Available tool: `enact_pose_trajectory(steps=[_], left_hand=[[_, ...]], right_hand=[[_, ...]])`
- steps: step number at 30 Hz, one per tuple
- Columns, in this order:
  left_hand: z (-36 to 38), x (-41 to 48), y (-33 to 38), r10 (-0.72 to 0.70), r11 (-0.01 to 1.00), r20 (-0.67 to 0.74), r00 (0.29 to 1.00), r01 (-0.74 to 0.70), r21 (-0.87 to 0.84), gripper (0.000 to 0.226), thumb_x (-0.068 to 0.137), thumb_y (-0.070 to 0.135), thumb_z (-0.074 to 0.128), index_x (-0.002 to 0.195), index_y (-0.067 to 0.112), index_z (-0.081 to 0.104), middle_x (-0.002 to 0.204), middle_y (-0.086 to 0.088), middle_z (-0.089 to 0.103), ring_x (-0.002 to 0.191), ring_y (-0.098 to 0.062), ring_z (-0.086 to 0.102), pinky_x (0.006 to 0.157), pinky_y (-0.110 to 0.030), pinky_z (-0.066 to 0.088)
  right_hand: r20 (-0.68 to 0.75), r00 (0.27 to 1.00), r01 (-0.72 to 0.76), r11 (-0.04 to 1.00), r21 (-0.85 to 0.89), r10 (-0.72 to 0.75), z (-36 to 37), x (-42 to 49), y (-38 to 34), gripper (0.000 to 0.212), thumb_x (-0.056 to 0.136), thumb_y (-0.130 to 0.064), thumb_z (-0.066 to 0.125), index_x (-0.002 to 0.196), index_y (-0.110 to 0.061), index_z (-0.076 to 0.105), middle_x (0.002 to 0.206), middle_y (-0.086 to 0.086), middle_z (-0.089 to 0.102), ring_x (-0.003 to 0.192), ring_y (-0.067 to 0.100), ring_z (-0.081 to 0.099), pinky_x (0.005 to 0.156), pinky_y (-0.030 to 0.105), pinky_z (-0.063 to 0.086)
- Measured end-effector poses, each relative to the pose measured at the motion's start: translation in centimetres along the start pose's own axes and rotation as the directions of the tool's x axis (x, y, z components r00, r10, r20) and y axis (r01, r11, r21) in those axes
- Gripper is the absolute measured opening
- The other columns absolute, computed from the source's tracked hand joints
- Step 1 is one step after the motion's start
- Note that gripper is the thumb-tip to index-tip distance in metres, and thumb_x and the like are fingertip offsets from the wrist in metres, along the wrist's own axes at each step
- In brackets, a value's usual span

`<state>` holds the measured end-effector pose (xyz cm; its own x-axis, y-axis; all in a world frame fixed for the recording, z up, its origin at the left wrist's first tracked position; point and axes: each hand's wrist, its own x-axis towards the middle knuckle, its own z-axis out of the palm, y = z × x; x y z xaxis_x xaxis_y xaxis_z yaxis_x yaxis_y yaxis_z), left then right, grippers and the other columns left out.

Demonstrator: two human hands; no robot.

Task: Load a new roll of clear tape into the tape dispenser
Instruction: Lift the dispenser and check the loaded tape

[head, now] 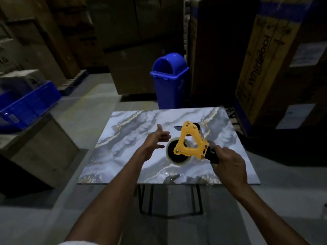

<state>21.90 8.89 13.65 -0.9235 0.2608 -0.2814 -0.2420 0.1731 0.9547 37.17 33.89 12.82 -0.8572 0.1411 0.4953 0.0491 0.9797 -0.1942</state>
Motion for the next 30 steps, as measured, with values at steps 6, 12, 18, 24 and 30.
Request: enact_pose_trajectory(steps=[6,12,18,24,30], left_hand=[[0.2,-0.2,1.9,0.245,0.969,0.079,0.966,-0.241,-0.054,0.059,0.091,0.045,0.070,0.137,0.009,0.062,0.126,-0.007,0.073,0.123,-0.025,0.066,0.101,-0.039,0.053],[-0.8,2.8,1.8,0.337,0.920,0.070,0.939,-0.313,-0.235,0.073,0.079,0.027,0.083,0.141,-0.001,0.056,0.135,-0.017,0.067,0.132,-0.031,0.059,0.106,-0.035,0.052],[-2.8,6.9,2.5,0.346,0.880,0.096,0.933,-0.287,-0.377,0.099,0.062,0.046,0.095,0.141,0.005,0.053,0.131,-0.007,0.070,0.123,-0.021,0.064,0.100,-0.030,0.053],[-5.6,10.9,4.8,0.394,0.867,0.208,0.895,-0.287,-0.407,0.092,0.070,0.036,0.093,0.145,0.006,0.049,0.147,-0.012,0.058,0.139,-0.030,0.050,0.115,-0.042,0.043],[-8.5,14.1,8.5,0.457,0.846,0.332,0.825,-0.288,-0.448,0.088,0.070,0.029,0.093,0.143,0.007,0.050,0.144,-0.013,0.057,0.131,-0.023,0.057,0.101,-0.029,0.052]], right_hand=[[-0.100,0.981,0.161,0.984,-0.073,-0.168,0.3,3.5,1.4,0.020,0.079,-0.007,0.079,0.096,-0.009,0.067,0.066,0.009,0.052,0.059,0.033,0.049,0.055,0.038,0.031],[-0.131,0.957,0.243,0.961,-0.134,-0.260,0.8,6.8,0.6,0.021,0.081,-0.006,0.080,0.099,-0.007,0.068,0.071,0.010,0.053,0.063,0.034,0.050,0.057,0.040,0.036],[0.085,0.946,0.322,0.935,-0.152,-0.312,0.9,11.9,-1.1,0.044,0.054,-0.004,0.087,0.093,-0.009,0.066,0.074,0.011,0.058,0.065,0.035,0.057,0.055,0.033,0.033],[0.534,0.844,0.137,0.985,-0.107,-0.059,0.2,17.7,-3.6,0.039,0.080,-0.040,0.073,0.110,-0.024,0.056,0.101,-0.001,0.066,0.090,0.022,0.063,0.071,0.035,0.051],[0.891,0.429,-0.535,0.754,0.381,-0.146,0.1,22.4,-3.8,0.057,0.079,-0.046,0.082,0.117,-0.010,0.061,0.087,0.005,0.070,0.071,0.018,0.064,0.068,0.035,0.054]])
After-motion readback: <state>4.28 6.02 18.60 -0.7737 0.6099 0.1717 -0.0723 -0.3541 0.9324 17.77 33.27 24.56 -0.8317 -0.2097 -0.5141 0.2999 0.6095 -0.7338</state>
